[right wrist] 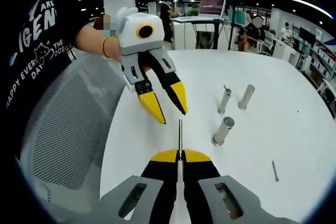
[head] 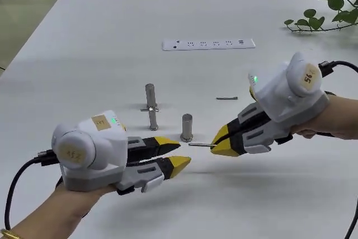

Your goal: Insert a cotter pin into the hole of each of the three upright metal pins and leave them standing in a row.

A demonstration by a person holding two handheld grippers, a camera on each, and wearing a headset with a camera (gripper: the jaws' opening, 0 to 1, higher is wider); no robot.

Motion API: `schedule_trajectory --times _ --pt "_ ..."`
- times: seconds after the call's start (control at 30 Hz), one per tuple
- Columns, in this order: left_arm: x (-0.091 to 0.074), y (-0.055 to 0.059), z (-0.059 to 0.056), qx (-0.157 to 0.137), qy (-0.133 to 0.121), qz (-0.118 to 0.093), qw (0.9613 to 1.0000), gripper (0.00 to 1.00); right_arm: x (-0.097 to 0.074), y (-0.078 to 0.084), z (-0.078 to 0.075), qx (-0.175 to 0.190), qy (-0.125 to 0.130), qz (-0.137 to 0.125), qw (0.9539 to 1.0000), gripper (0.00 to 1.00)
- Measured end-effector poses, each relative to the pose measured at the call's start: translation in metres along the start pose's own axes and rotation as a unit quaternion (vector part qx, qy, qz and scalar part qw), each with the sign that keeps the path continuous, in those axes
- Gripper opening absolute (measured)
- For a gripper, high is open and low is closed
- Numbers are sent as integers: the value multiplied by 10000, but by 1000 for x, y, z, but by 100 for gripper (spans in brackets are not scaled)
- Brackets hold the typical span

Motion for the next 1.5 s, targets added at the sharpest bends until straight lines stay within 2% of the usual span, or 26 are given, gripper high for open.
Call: schedule_trajectory --times 0.17,0.4,0.6,0.8,0.93,1.23,1.37,1.43,1.5 --pt "2 0 6 -29 -221 -31 9997 16 0 4 -9 10 124 99 9999 0" --pt "9 -1 14 -46 -528 -48 9986 18 0 1 -22 37 295 100 9995 0" --pt "18 -2 21 -52 -799 -77 9968 22 3 6 -32 104 470 266 9985 0" --pt "24 -2 28 -40 -1101 -98 9939 25 4 9 -37 179 455 252 9985 0" --pt "29 0 34 -155 -1237 -134 9921 24 6 11 -41 197 455 277 9984 0" --pt "40 6 40 -242 -1353 -41 9905 25 8 13 -50 188 471 327 9982 0" --pt "47 10 43 -246 -1395 59 9899 24 8 14 -53 184 481 342 9981 0" --pt "49 13 45 -164 -1419 182 9896 24 8 14 -55 189 485 349 9980 0" --pt "51 14 46 -165 -1409 199 9897 23 8 15 -57 190 500 353 9979 0"
Point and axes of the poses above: the centre of the closed fingertips' face, and the gripper's own axes: x roughly forward along the fingers, z roughly to its left, y roughly out of its underside, the point moved 6 cm from there along -x, roughly backward along the fingers, and after that the axes turned 5 degrees about -z, right-handed, at the moved point
